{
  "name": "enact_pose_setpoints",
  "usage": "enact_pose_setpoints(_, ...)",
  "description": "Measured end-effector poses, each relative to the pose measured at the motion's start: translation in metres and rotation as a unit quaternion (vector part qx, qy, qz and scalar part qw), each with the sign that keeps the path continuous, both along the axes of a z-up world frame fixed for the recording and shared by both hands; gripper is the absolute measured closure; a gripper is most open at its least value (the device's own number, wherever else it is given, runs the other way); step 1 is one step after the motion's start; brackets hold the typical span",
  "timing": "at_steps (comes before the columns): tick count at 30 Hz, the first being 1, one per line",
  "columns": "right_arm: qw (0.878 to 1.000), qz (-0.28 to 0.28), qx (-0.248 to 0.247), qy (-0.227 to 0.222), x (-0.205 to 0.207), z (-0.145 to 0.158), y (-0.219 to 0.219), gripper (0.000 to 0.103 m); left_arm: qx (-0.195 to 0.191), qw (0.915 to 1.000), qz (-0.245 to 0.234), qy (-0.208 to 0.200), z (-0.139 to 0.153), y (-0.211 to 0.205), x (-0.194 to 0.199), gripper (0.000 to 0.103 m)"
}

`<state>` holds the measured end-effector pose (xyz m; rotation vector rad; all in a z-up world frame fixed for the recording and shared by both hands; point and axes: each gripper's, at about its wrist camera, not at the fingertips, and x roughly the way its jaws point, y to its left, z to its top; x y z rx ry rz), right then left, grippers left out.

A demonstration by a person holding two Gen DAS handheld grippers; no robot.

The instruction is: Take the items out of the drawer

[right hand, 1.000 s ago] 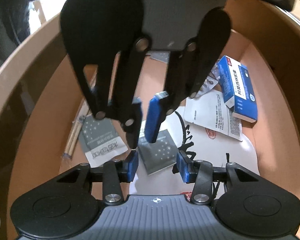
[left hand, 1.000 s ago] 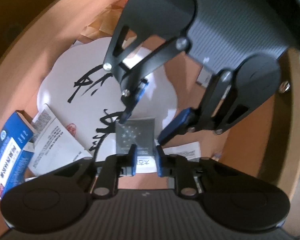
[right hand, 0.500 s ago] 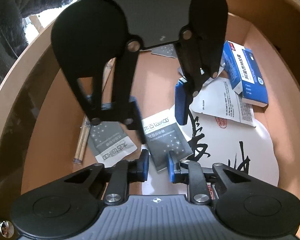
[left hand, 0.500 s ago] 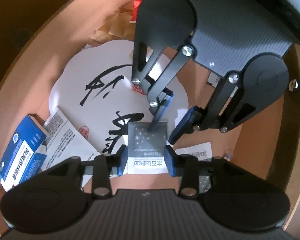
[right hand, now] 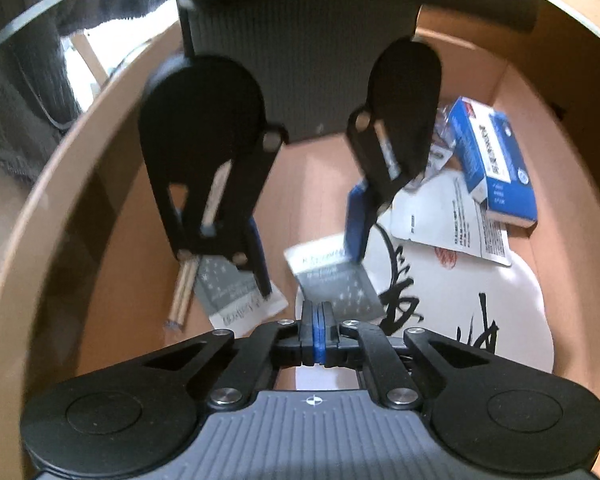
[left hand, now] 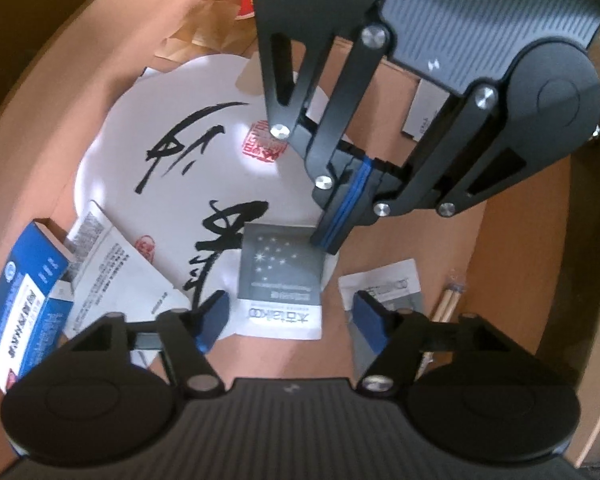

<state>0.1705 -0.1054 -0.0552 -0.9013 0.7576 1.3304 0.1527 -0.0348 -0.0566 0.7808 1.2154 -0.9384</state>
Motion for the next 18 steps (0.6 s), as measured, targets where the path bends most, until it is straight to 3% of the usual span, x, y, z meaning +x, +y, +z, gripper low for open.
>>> enact_pose_setpoints(2, 1.000, 0.003, 0.006, -0.011, -0.002, 0.002, 0.000, 0.102, -0.003, 1.0000, 0.004, 0.004, 0.000, 0.000, 0.001, 0.045)
enact_pose_setpoints(4, 1.000, 0.001, 0.010, -0.018, -0.003, 0.003, 0.000, 0.101, -0.006, 1.0000, 0.007, 0.004, 0.001, 0.001, 0.001, 0.056)
enact_pose_setpoints(6, 1.000, -0.002, 0.010, -0.028, -0.004, 0.001, 0.001, 0.089, -0.011, 0.9998, 0.014, 0.009, 0.002, 0.001, 0.003, 0.063)
enact_pose_setpoints(8, 0.999, 0.002, 0.001, -0.034, -0.006, -0.003, 0.001, 0.068, -0.014, 0.9996, 0.019, 0.013, 0.002, 0.001, 0.004, 0.064)
enact_pose_setpoints(11, 0.999, 0.019, -0.002, -0.049, -0.011, -0.006, 0.000, 0.044, -0.012, 0.9998, 0.013, 0.009, 0.001, 0.000, 0.001, 0.064)
enact_pose_setpoints(15, 0.998, 0.023, -0.003, -0.064, -0.011, -0.012, 0.001, 0.042, -0.011, 0.9999, 0.010, 0.005, 0.000, -0.001, -0.002, 0.064)
enact_pose_setpoints(18, 0.999, -0.008, -0.001, -0.047, 0.000, -0.016, 0.004, 0.042, -0.012, 0.9999, 0.008, 0.006, 0.000, -0.002, -0.004, 0.065)
